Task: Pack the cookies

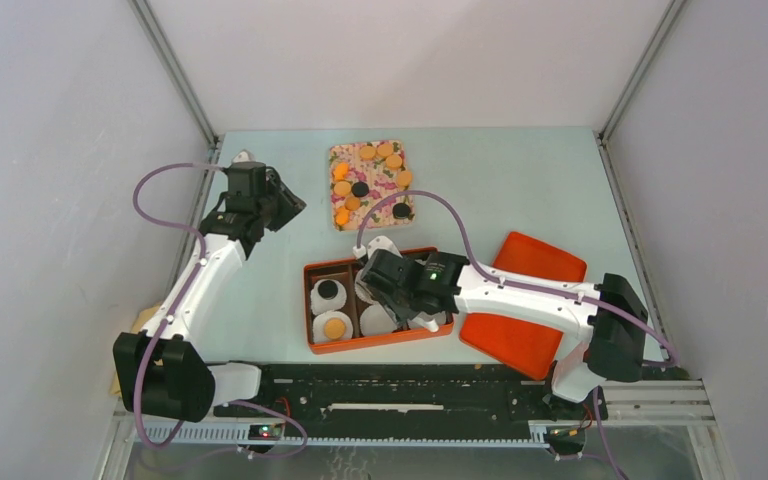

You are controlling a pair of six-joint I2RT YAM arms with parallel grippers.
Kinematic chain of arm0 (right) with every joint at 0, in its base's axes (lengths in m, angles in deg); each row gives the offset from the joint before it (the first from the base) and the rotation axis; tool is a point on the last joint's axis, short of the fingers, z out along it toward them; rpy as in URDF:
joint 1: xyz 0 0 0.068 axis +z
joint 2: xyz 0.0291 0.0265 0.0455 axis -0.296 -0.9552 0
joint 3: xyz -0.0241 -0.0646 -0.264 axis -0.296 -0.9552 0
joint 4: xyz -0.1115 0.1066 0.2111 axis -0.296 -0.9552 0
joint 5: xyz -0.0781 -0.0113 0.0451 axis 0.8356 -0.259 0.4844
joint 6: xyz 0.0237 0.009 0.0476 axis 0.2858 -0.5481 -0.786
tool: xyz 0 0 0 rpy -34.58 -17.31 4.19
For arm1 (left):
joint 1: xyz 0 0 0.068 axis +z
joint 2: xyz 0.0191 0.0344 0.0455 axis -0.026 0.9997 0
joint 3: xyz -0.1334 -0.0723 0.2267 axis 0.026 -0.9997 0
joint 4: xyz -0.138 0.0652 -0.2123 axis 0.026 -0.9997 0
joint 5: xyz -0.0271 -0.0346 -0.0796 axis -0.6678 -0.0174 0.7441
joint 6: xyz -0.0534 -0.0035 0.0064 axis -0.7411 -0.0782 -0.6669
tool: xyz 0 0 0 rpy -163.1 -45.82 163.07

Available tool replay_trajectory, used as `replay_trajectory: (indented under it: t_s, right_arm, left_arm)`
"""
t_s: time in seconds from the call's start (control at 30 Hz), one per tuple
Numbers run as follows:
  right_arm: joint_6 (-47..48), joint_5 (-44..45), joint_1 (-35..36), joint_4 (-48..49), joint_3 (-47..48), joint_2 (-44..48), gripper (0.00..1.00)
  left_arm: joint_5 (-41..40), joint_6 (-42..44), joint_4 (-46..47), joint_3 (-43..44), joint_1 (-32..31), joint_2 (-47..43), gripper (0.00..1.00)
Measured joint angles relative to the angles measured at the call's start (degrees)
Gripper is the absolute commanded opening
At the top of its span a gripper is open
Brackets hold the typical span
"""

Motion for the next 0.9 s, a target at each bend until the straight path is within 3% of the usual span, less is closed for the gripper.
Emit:
replay_trajectory:
  t_s: [0.33, 0.53, 0.7, 0.9]
  right_arm:
    - [1.5, 3.0, 0.4, -3.5, 9.0, 3.9, 0.47]
    - [3.2, 4.2, -5.4, -0.9, 11.3, 5.4, 0.5]
    - [5.1, 5.0, -14.2, 3.2, 11.6, -2.6, 0.51]
    - [6.8, 3.8, -19.9, 5.6, 12.7, -11.3, 0.51]
  left_arm:
    - [1.0, 0.4, 0.9, 0.0, -0.3, -0.3, 0.43]
    - [1.0, 0.4, 1.2, 0.0, -0.3, -0.6, 0.43]
    - [1.0, 0.5, 1.2, 0.0, -0.3, -0.6, 0.43]
    - [1.0, 0.7, 1.2, 0.0, -0.3, -0.6, 0.43]
